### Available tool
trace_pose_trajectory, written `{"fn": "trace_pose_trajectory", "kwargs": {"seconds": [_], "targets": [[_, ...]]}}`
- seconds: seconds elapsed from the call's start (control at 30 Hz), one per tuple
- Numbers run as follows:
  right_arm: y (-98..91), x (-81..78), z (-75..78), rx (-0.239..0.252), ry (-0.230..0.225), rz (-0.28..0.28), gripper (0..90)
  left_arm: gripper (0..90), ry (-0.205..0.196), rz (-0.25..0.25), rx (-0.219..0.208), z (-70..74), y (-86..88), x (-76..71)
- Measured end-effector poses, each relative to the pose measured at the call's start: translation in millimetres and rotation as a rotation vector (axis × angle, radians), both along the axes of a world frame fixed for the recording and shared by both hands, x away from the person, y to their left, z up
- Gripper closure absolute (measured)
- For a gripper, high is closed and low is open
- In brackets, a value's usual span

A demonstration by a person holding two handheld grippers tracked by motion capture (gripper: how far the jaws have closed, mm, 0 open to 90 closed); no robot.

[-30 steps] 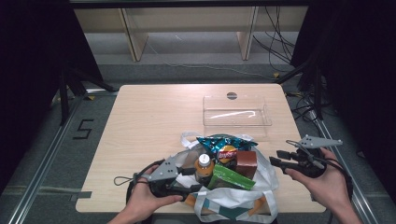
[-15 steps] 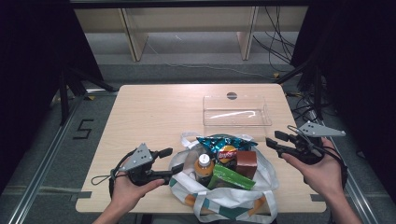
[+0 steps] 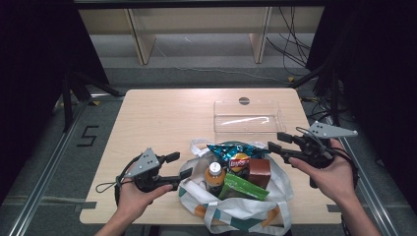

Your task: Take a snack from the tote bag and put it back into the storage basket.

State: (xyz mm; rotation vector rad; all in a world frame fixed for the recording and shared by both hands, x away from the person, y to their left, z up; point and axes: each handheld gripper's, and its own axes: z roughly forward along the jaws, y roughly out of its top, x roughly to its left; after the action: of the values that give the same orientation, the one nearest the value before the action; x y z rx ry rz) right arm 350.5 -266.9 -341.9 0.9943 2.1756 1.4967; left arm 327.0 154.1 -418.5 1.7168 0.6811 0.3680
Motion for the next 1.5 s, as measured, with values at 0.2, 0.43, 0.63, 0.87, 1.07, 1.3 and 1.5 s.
{"fn": "trace_pose_trajectory", "kwargs": {"seconds": [0.2,0.43,0.63,0.87,1.07,1.3,1.5], "targets": [[14.0,6.5,-0.9,-0.031,-0.009,0.073,48.1,30.3,0.002,0.023,0.009,-0.3,2.8,-3.7],[27.1,16.4,-12.5,-0.064,0.041,0.096,50.3,30.3,0.007,0.027,0.006,-1.9,4.6,-2.3],[28.0,24.0,-20.7,-0.144,0.050,0.134,54.6,30.3,0.007,0.024,0.005,-2.3,4.0,-1.9],[22.9,27.9,-30.3,-0.129,0.123,0.136,60.3,30.4,0.013,0.016,0.001,-4.9,1.9,0.3],[21.4,27.2,-31.7,-0.117,0.134,0.158,76.7,30.5,0.026,0.028,0.008,-5.9,1.7,1.7],[25.3,21.3,-32.2,-0.122,0.088,0.155,88.6,30.8,0.026,0.026,0.012,-7.3,1.8,1.5],[25.2,16.5,-27.7,-0.126,0.022,0.146,90.0,30.9,0.036,0.033,0.012,-8.6,1.0,1.5]]}}
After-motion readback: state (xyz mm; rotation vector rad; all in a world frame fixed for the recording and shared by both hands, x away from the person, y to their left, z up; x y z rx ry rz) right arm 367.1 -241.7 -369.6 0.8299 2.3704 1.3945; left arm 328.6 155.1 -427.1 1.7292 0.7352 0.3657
